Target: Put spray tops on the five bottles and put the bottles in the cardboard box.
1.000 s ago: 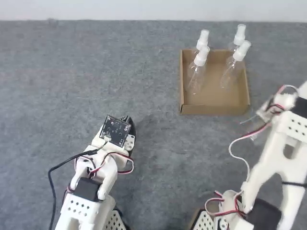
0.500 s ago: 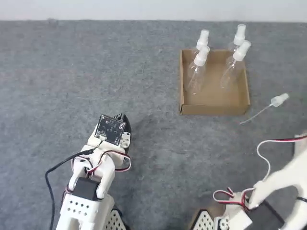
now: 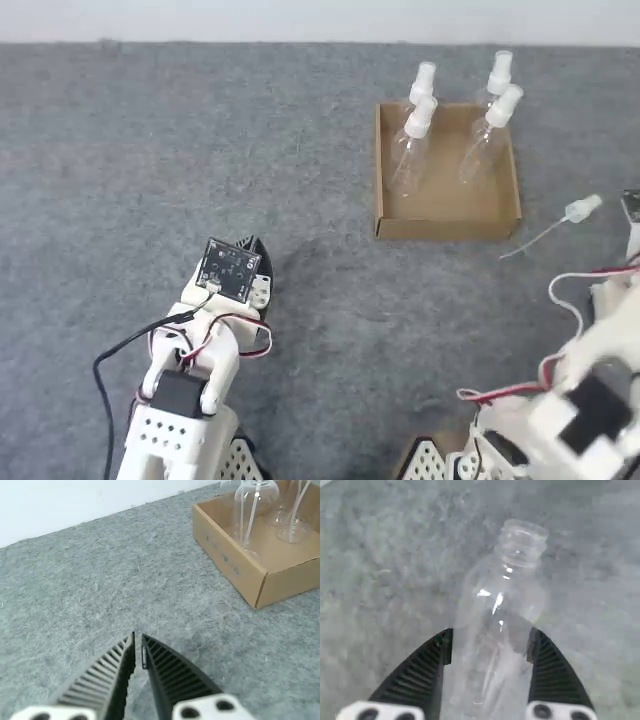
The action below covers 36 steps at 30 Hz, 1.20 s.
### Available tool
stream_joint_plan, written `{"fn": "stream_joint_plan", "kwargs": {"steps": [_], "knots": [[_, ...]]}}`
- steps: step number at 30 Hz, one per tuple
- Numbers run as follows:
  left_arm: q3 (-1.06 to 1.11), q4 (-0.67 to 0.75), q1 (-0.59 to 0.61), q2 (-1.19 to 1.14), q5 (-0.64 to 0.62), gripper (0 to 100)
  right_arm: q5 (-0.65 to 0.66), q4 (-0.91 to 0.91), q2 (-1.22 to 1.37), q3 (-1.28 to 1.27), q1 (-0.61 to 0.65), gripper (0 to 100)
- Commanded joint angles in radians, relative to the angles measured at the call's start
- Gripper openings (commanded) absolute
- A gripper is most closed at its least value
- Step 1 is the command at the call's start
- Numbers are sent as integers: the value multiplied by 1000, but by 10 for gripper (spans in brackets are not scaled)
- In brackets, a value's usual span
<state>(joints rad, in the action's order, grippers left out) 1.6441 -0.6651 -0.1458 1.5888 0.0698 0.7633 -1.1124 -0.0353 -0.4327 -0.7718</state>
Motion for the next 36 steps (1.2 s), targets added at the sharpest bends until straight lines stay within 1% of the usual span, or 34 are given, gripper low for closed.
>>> {"fn": "stream_joint_plan", "kwargs": {"steps": [1,4,8,10,14,16,18,20,23,28,32,36], "knots": [[-15,35,2,15,5,13,-95,47,110,124,21,221],[-15,35,2,15,3,13,-137,44,216,192,25,255],[-15,35,2,15,3,13,-181,44,298,264,25,261],[-15,35,2,15,3,13,-247,33,291,324,30,259],[-13,35,2,15,5,13,-402,-116,257,574,124,257],[-13,35,2,15,6,13,-470,-171,275,704,188,224],[-12,35,2,15,8,13,-546,-189,321,802,243,176],[-10,35,2,15,8,13,-617,-188,395,873,280,147],[-8,34,2,15,8,13,-724,-148,519,962,295,147],[-7,34,2,15,8,13,-899,-82,696,1123,288,204],[-7,34,2,15,8,13,-984,-61,809,1244,292,210],[-7,34,0,15,6,13,-1020,-58,912,1341,308,210]]}}
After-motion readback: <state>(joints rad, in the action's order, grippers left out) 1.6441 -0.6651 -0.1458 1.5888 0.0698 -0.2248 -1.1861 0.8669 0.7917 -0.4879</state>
